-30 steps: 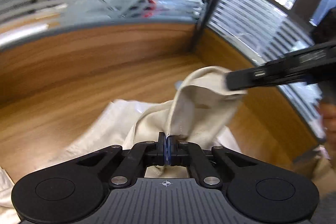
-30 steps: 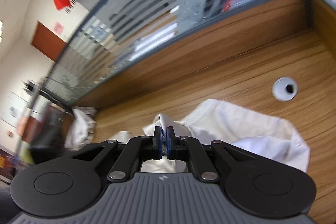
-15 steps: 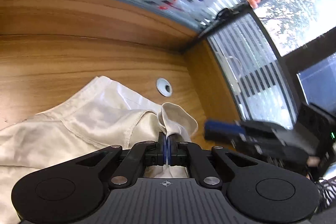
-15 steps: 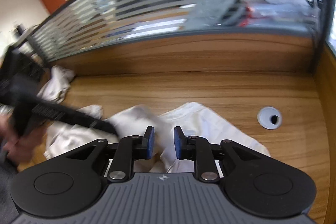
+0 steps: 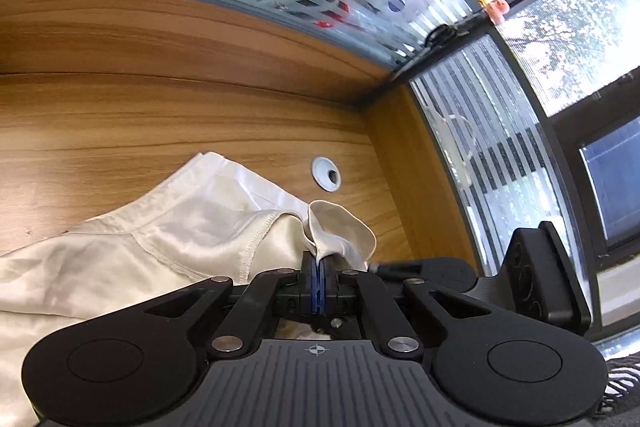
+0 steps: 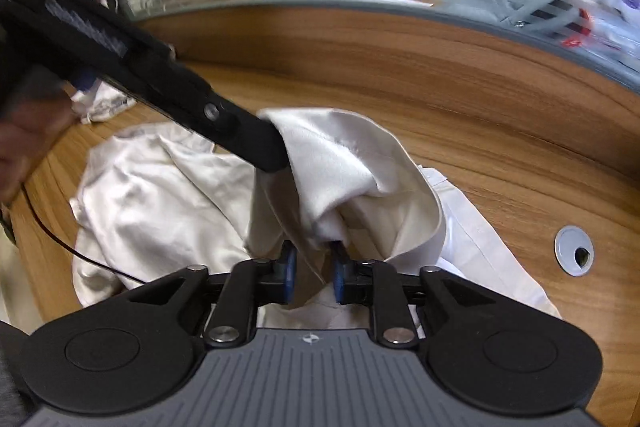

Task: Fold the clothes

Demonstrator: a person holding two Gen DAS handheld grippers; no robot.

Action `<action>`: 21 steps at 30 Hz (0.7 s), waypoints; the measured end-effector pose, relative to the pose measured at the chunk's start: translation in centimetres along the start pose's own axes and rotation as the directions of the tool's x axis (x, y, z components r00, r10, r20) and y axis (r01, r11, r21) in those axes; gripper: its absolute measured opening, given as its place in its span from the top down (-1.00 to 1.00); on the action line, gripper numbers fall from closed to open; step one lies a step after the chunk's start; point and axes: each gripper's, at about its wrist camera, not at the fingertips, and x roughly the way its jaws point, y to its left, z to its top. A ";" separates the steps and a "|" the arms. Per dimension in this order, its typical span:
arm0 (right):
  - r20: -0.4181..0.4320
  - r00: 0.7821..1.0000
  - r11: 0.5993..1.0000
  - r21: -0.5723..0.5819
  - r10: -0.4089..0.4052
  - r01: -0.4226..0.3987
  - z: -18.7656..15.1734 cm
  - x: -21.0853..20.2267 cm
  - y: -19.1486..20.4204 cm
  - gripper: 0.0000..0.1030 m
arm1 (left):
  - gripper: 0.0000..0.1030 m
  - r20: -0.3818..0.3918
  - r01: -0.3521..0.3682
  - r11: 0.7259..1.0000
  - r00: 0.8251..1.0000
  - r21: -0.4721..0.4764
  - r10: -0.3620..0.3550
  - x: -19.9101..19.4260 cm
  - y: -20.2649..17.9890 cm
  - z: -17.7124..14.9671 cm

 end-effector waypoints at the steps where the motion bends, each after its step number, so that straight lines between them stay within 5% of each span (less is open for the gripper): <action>1: -0.004 1.000 1.000 -0.005 0.015 -0.015 0.1 0.1 0.2 0.99 | 0.93 0.010 -0.010 1.000 1.000 -0.005 0.011 -0.2 0.1 -0.1; 11: 0.069 0.962 0.963 0.038 0.263 -0.266 1.8 -4.5 4.9 0.99 | 0.93 0.116 -0.097 0.991 0.987 -0.092 0.107 -4.3 2.6 -2.8; 19: 0.037 0.943 0.944 -0.024 0.331 -0.330 1.9 -3.7 10.8 0.99 | 0.86 0.138 -0.118 0.974 0.980 -0.193 0.146 -8.1 5.9 -7.3; 21: 0.014 0.941 0.941 -0.024 0.339 -0.338 1.3 -3.0 11.9 0.99 | 0.67 0.126 -0.105 0.970 0.983 -0.219 0.134 -8.3 6.6 -8.1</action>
